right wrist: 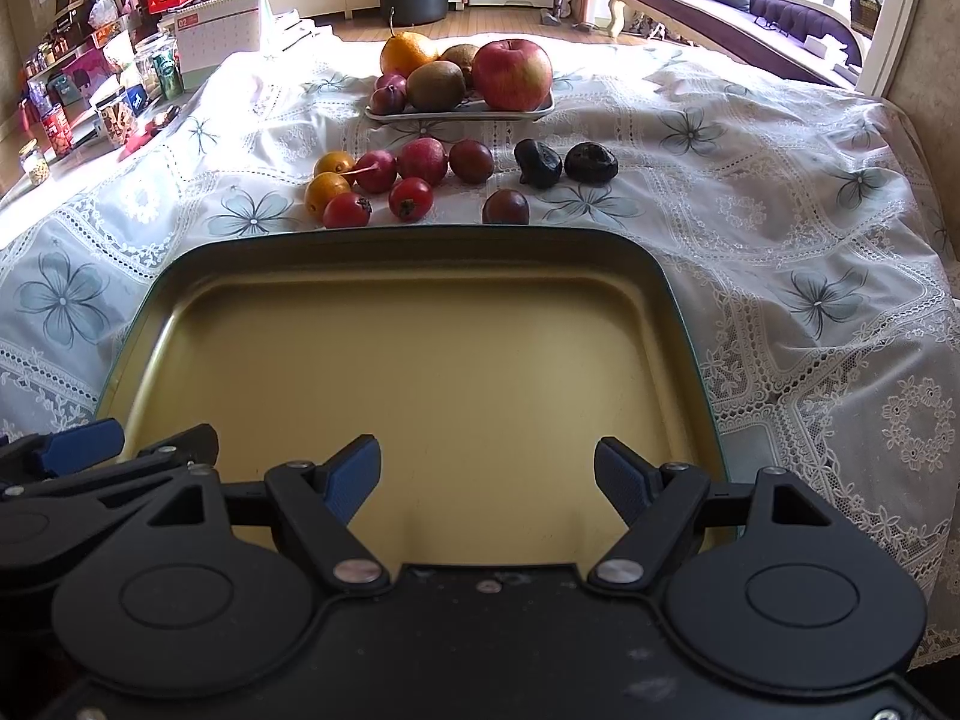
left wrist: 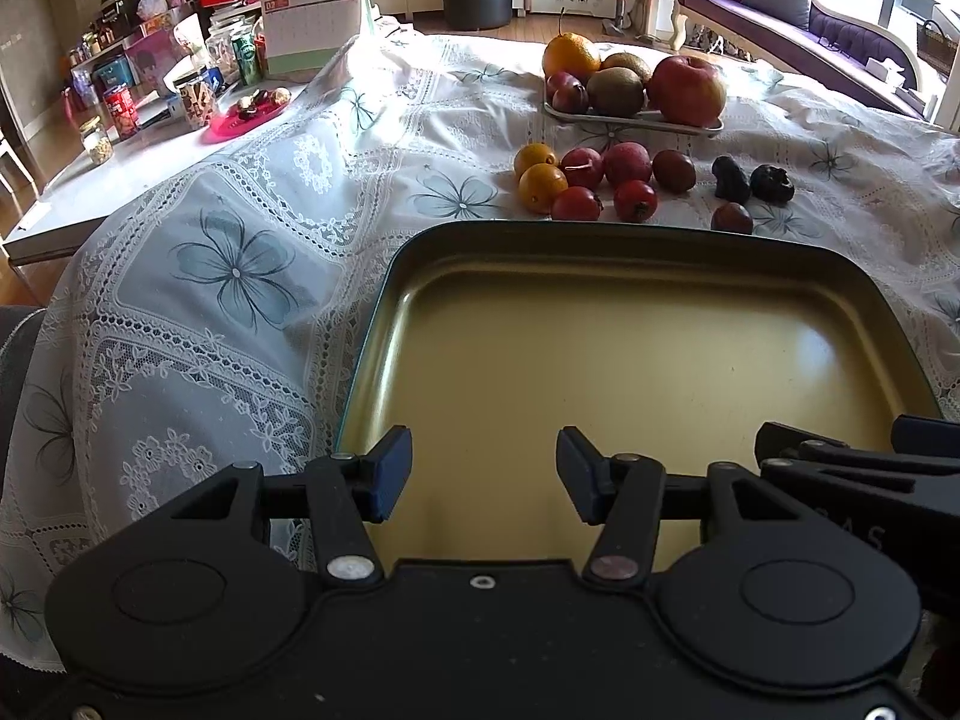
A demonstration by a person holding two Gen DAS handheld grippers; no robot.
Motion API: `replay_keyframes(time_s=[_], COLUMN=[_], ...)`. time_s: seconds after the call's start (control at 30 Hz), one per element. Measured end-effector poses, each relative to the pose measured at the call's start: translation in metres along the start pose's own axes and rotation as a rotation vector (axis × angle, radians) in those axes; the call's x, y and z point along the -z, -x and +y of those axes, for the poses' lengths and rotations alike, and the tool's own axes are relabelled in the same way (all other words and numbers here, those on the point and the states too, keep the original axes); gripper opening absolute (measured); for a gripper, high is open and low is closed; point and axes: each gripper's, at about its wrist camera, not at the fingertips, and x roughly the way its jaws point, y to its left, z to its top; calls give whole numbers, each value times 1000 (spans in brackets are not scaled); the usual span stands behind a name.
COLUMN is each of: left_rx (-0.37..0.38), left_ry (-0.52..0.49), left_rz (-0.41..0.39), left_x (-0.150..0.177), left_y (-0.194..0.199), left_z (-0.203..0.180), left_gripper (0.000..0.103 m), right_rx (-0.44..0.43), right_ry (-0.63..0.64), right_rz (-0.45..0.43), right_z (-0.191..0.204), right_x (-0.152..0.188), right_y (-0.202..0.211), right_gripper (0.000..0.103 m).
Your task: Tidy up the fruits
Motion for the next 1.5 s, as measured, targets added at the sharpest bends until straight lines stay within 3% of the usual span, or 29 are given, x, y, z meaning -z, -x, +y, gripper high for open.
replay_keyframes(time_s=[0.57, 0.7, 0.8, 1.03, 1.23, 1.5], left_rx=[32, 55, 95, 116, 152, 164], left_ry=[24, 32, 14, -25, -23, -22], left_rz=[7, 8, 30, 21, 22, 46], left_x=[-1, -6, -16, -55, -99, -138], left_y=[0, 1, 1, -5, -31, -77], left_z=[4, 8, 11, 24, 29, 22], left_gripper=[59, 59, 59, 59, 59, 57], right_rx=[-20, -77, -96, -192, -173, -186], right_ry=[-17, -16, -5, -49, -123, -181], right_rz=[19, 59, 58, 56, 37, 67], right_z=[-2, -3, -5, -33, -59, -75], right_x=[-3, -7, -14, -57, -105, -142], right_y=[-1, -2, 1, 4, -27, -79], right_gripper=[81, 69, 68, 68, 69, 59])
